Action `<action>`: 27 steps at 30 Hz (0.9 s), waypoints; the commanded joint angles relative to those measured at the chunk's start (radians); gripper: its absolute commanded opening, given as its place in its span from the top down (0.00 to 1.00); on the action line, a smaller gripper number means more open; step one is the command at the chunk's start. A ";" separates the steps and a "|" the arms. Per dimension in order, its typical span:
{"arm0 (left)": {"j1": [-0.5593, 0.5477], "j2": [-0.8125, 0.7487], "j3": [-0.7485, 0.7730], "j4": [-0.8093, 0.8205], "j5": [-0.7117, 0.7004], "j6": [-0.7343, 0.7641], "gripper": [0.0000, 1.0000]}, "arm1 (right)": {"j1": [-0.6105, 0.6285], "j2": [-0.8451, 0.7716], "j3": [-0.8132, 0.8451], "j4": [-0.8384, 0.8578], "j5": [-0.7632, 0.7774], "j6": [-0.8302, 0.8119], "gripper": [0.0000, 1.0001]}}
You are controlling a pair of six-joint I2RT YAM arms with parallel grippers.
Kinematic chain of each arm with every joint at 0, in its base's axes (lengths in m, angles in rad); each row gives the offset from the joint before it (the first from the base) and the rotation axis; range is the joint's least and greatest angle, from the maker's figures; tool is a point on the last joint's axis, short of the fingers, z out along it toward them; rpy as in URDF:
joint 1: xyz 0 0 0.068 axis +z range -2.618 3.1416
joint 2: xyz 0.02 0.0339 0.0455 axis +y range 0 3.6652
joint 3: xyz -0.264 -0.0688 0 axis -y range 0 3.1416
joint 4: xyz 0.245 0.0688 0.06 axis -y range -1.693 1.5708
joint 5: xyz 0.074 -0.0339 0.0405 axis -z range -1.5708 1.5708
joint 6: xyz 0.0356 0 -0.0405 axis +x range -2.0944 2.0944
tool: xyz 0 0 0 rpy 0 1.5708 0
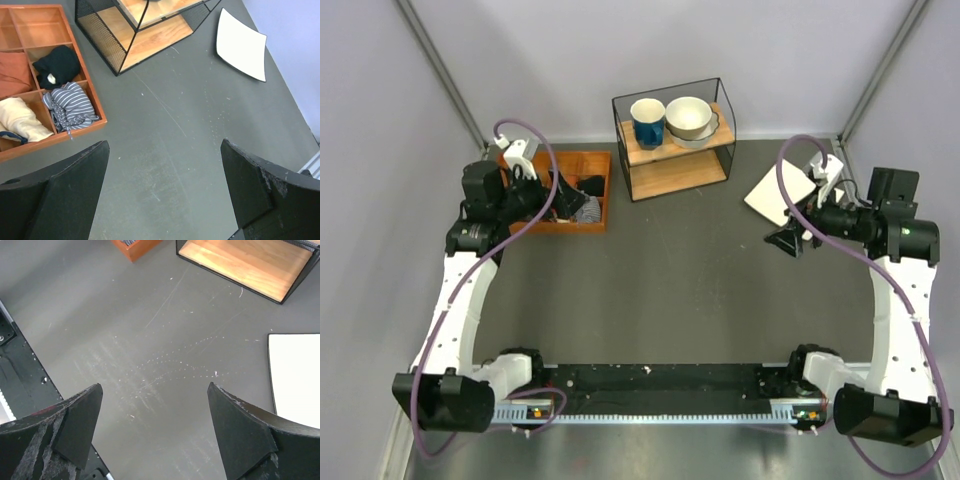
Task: Roll the underwear
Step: Reset both arms
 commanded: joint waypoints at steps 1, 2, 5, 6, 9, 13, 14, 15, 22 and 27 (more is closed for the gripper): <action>-0.001 -0.046 -0.024 0.047 0.078 -0.024 0.02 | -0.018 -0.040 0.059 0.084 -0.016 0.100 0.12; -0.001 -0.055 -0.030 0.047 0.092 -0.028 0.02 | -0.018 -0.048 0.061 0.098 -0.014 0.113 0.11; -0.001 -0.086 -0.052 0.052 0.118 -0.038 0.02 | -0.018 -0.066 0.053 0.164 0.014 0.208 0.01; -0.001 -0.094 -0.057 0.053 0.133 -0.043 0.02 | -0.018 -0.069 0.050 0.205 0.033 0.242 0.01; -0.001 -0.138 -0.070 0.055 0.158 -0.051 0.02 | -0.018 -0.089 0.052 0.259 0.103 0.354 0.01; -0.001 -0.195 -0.092 0.056 0.159 -0.064 0.02 | -0.018 -0.121 0.036 0.360 0.194 0.497 0.01; -0.001 -0.210 -0.092 0.055 0.164 -0.067 0.02 | -0.018 -0.127 0.033 0.377 0.222 0.517 0.01; -0.001 -0.218 -0.089 0.055 0.168 -0.069 0.02 | -0.018 -0.140 0.030 0.391 0.239 0.538 0.01; -0.001 -0.278 -0.060 0.010 0.161 -0.080 0.02 | -0.018 -0.179 0.030 0.452 0.321 0.661 0.01; -0.001 -0.301 -0.050 -0.010 0.167 -0.081 0.02 | -0.020 -0.201 0.024 0.452 0.343 0.669 0.01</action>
